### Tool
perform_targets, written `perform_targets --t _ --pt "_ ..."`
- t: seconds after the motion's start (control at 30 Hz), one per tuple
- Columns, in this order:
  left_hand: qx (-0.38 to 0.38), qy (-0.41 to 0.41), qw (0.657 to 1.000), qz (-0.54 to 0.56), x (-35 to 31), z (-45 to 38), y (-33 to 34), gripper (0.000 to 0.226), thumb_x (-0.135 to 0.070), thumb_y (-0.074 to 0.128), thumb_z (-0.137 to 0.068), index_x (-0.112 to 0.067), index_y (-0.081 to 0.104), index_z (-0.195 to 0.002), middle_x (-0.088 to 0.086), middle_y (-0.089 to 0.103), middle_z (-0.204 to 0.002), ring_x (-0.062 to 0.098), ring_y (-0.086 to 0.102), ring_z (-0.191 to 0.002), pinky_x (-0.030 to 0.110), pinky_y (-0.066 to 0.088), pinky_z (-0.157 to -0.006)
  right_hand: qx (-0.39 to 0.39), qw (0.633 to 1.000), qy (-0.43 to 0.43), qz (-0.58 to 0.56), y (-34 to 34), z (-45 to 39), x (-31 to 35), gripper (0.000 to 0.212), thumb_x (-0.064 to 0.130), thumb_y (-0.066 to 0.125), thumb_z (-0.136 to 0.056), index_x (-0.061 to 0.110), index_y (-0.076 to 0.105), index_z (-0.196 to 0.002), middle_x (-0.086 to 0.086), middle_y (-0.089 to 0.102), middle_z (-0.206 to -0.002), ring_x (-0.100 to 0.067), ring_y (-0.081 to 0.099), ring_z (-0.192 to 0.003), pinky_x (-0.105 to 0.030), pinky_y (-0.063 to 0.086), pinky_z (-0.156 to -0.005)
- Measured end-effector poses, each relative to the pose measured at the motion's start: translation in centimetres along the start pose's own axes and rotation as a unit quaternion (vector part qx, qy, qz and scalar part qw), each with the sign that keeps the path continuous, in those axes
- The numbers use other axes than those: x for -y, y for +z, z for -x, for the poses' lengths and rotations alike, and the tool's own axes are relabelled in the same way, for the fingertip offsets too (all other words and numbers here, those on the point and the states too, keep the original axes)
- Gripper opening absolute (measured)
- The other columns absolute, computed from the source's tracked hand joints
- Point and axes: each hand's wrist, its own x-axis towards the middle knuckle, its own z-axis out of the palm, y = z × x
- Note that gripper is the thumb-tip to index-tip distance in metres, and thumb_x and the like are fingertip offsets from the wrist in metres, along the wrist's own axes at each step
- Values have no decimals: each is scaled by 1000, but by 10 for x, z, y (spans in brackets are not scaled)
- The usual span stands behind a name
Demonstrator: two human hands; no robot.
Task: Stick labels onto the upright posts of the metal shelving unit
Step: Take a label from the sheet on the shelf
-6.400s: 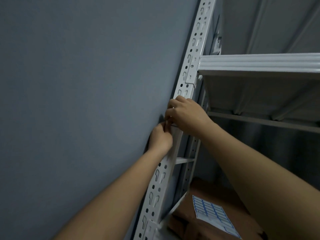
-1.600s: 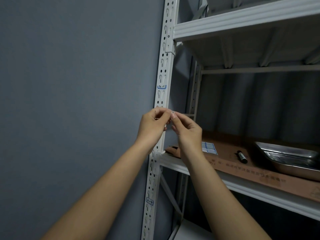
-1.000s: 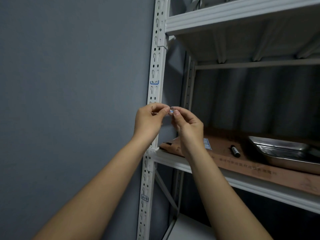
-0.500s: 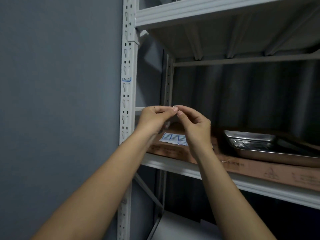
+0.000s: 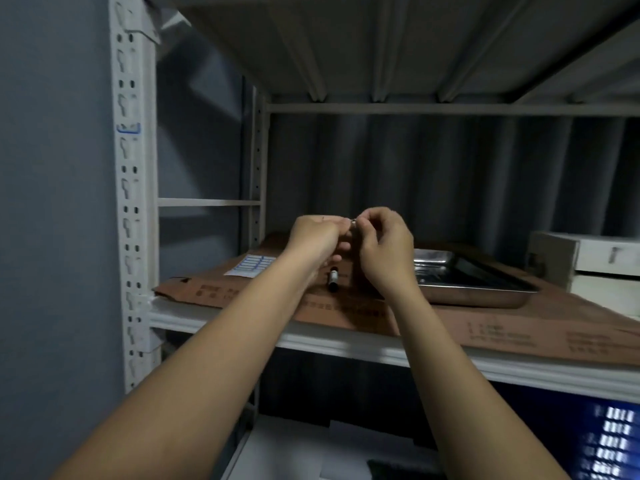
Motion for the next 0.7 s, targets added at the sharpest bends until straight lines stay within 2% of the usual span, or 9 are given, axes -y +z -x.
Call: perform_targets --t 0.1,0.17,0.23,0.33,0.4,0.47,0.53,0.63,0.7 --pt "-12 31 998 -50 4 -14 18 24 -16 49 -94 -24 63 -76 -1 65 -90 10 59 -72 22 45 -55 -12 995 50 83 -14 -18 -21 8 12 58 -93 14 66 -90 -2 67 -92 -16 60 -91 -29 47 -81" --pt "-6 28 998 -61 7 -21 24 25 -16 46 -95 -25 60 -77 -2 62 -89 10 57 -70 22 45 -54 1 985 83 155 -26 -29 -35 6 18 65 -90 14 68 -93 -1 69 -93 -16 62 -89 -30 47 -76" --pt "9 17 997 -70 10 -26 27 20 -15 45 -95 -23 62 -86 -3 61 -88 10 56 -70 21 45 -54 51 963 94 249 -34 -38 -43 9 19 68 -88 12 71 -90 -7 70 -94 -23 64 -89 -29 43 -71" --pt "26 12 996 -81 15 -32 25 20 -14 45 -94 -23 63 -89 -4 62 -89 10 57 -72 21 45 -54 150 919 97 351 -36 -46 -49 15 9 60 -90 8 72 -98 -16 67 -106 -34 62 -99 -35 47 -77" --pt "26 14 996 -83 17 -35 23 23 -14 46 -94 -24 63 -84 -4 63 -90 10 58 -73 21 45 -54 187 912 104 350 -36 -51 -47 19 3 58 -88 10 73 -97 -15 66 -110 -32 62 -101 -34 48 -80" --pt "19 15 996 -87 16 -36 19 25 -14 46 -94 -26 63 -80 -4 63 -89 10 58 -73 21 45 -53 192 917 103 334 -35 -54 -45 8 8 68 -85 12 73 -90 -12 68 -104 -29 64 -98 -31 48 -77" --pt "15 15 996 -90 17 -36 14 25 -13 47 -94 -26 63 -79 -3 64 -92 11 58 -76 21 44 -53 189 915 100 343 -32 -54 -41 9 14 74 -83 9 73 -90 -12 68 -99 -29 64 -94 -32 49 -76" --pt "13 12 995 -96 17 -34 7 26 -12 45 -93 -24 63 -80 -3 63 -91 11 58 -76 21 45 -54 234 897 102 361 -28 -53 -40 15 5 63 -87 7 73 -97 -15 67 -104 -30 64 -96 -35 53 -84" --pt "13 12 995 -95 16 -31 3 26 -10 45 -93 -22 64 -81 -3 63 -89 10 57 -75 21 46 -55 267 889 108 357 -28 -52 -39 16 6 63 -87 7 72 -101 -15 67 -106 -29 63 -98 -37 53 -88"
